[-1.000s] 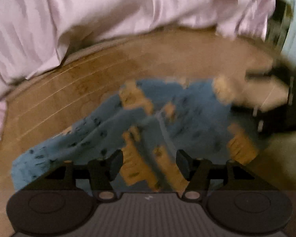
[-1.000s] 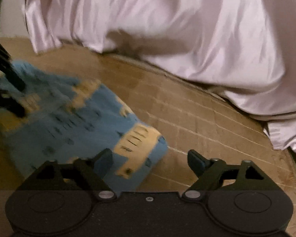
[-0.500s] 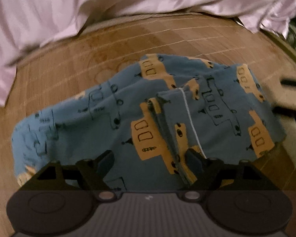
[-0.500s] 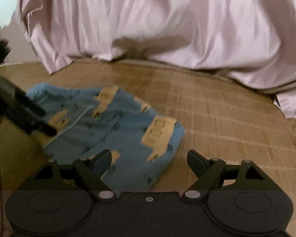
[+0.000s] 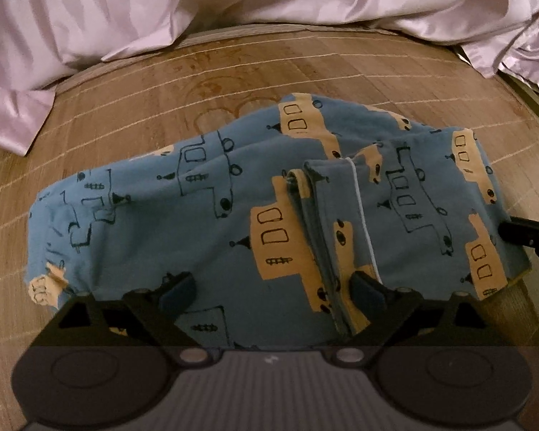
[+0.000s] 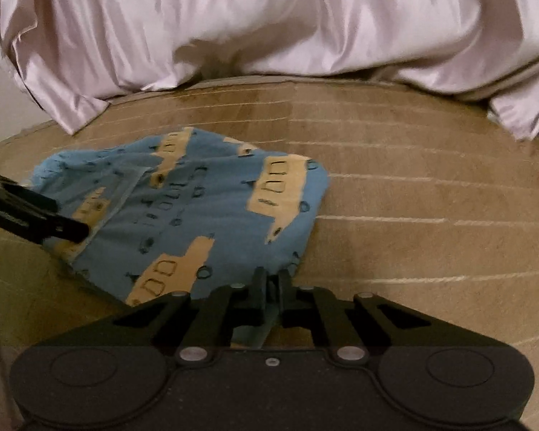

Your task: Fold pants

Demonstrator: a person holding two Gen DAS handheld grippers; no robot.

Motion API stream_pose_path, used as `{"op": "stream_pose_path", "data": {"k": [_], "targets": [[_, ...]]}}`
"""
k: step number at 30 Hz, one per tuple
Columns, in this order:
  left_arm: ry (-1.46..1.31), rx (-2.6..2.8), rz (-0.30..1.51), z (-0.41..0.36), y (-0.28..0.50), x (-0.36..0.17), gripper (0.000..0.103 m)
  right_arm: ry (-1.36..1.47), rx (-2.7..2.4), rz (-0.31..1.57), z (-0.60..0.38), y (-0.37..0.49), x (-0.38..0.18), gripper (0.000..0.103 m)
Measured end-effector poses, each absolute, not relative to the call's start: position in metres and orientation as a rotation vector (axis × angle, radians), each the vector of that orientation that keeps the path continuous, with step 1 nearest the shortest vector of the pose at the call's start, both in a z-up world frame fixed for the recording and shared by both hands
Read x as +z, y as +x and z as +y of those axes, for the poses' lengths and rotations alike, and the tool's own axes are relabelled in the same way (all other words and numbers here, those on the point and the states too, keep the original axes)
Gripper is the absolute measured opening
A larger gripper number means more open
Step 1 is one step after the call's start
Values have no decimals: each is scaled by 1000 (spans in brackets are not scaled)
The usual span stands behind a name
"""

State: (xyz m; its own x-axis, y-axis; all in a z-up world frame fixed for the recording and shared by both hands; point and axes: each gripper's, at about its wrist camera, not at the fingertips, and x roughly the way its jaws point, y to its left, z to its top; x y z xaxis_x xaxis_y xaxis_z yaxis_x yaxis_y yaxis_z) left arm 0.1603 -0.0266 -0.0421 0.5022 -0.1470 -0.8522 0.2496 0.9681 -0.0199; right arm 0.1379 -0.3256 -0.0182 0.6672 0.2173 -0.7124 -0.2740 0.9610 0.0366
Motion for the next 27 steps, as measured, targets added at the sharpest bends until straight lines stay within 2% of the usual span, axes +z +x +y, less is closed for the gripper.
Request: {"op": "stream_pose_path", "data": {"k": [2, 4, 5, 8, 10, 11, 12, 15, 19, 23, 27], "targets": [[96, -230, 1008, -33, 153, -44, 98, -125, 277, 768, -327, 142, -21, 7], [84, -205, 1003, -41, 144, -46, 99, -157, 266, 744, -328, 148, -22, 18], [65, -181, 1000, -45, 141, -46, 99, -183, 253, 725, -329, 150, -23, 27], [-19, -162, 982, -43, 131, -42, 95, -182, 243, 683, -331, 147, -17, 37], [-129, -201, 949, -28, 122, -35, 91, -175, 266, 631, -326, 140, -9, 64], [-189, -226, 921, -17, 115, -31, 91, -179, 289, 595, -320, 135, -4, 85], [-226, -234, 885, -7, 106, -27, 93, -178, 316, 559, -316, 131, 0, 93], [-268, -153, 749, 27, 75, -17, 98, -164, 430, 489, -297, 120, 5, 95], [-219, 41, 692, 70, 53, -17, 97, -173, 474, 484, -268, 111, -5, 96], [-263, 127, 683, 111, 54, -22, 88, -206, 468, 503, -248, 109, -19, 96], [-375, 122, 712, 139, 69, -31, 72, -206, 479, 536, -239, 113, -28, 95]]}}
